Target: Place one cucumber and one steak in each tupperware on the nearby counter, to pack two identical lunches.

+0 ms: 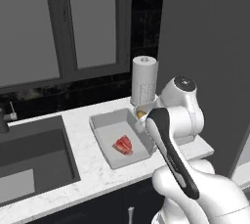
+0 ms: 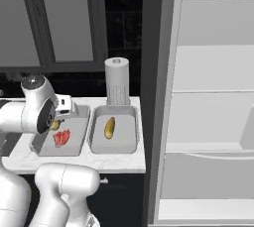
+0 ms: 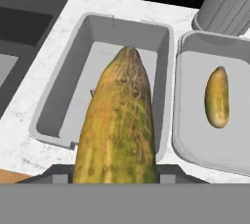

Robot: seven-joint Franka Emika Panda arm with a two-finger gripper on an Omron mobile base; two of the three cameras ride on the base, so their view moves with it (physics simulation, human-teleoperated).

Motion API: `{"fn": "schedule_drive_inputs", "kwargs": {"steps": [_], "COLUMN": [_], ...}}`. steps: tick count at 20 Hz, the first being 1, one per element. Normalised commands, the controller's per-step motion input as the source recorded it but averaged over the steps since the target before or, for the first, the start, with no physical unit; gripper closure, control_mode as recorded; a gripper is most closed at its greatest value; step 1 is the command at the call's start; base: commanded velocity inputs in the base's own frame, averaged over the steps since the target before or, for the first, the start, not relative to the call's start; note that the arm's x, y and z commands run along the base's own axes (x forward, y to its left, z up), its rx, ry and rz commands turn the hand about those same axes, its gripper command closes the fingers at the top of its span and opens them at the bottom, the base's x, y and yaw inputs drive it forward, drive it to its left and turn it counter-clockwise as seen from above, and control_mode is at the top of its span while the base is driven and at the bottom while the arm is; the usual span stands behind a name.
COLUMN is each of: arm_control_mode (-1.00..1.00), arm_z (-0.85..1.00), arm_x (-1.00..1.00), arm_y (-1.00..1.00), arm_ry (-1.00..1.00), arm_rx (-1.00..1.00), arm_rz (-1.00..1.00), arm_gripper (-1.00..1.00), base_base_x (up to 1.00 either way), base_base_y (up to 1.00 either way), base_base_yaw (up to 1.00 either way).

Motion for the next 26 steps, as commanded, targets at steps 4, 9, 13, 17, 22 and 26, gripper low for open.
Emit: {"fn": "schedule_drive_inputs", "kwargs": {"steps": [4,9,13,17,22,26], "arm_control_mode": [-1.00,-1.00,-1.00,-1.00,-1.00,-1.00], "arm_z": [-0.66,-0.47,-0.44,0.00,0.18,0.50], "arm_x": [1.00,1.00,0.93,0.08,0.00,-0.69], "arm_y": [0.13,0.44,0.14,-0.01,0.09,0.06], "arm_ry": [0.00,0.00,0.00,0.02,0.02,0.04], "arm_rx": [-0.02,-0.04,-0.04,0.00,0.00,0.00], "arm_rz": [0.00,-0.03,-0.01,0.00,-0.05,-0.06], "arm_gripper": [1.00,1.00,-1.00,-1.00,-1.00,-1.00], "base_base_x": [0.00,0.00,0.00,0.00,0.00,0.00], "base_base_y": [0.00,0.00,0.00,0.00,0.00,0.00], "base_base_yaw": [0.00,0.00,0.00,0.00,0.00,0.00]}}
